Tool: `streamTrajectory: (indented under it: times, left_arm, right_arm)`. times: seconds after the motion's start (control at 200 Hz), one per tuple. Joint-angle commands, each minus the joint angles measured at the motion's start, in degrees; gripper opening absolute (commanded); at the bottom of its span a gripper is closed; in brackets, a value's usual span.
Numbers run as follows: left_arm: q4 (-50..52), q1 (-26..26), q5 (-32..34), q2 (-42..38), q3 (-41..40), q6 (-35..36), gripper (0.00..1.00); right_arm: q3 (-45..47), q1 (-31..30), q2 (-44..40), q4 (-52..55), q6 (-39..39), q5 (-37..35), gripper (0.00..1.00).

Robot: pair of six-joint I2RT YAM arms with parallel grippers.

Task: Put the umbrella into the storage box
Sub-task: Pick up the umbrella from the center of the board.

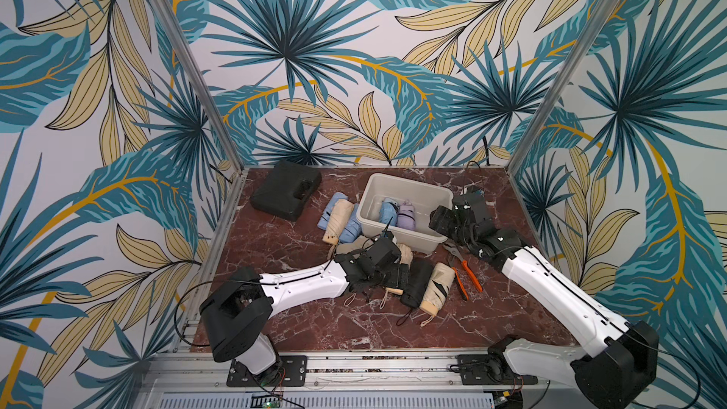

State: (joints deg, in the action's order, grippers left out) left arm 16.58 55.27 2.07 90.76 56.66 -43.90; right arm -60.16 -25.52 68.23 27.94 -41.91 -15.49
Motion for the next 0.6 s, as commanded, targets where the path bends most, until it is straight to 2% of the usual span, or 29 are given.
streamTrajectory:
  times: [0.0, 0.14, 0.28, 0.596]
  left_arm:
    - [3.2, 0.2, 6.3, -0.5, 0.3, -2.6, 0.89]
    - [0.0, 0.1, 3.8, 1.9, 0.6, -0.3, 0.92]
    - [-5.0, -1.0, -2.7, 4.4, 0.9, 0.3, 0.94]
    - [-6.6, -3.2, -6.2, 8.2, 1.8, 0.4, 0.94]
  right_arm:
    - [2.2, 0.1, -2.1, 2.9, 0.9, -2.0, 0.8]
    - [3.0, 0.1, -3.5, 3.3, 0.8, -1.5, 0.81]
    - [3.4, 0.1, -4.4, 3.8, 0.9, -0.7, 0.81]
    - [3.7, 0.1, -6.4, 5.1, 2.2, -0.9, 0.82]
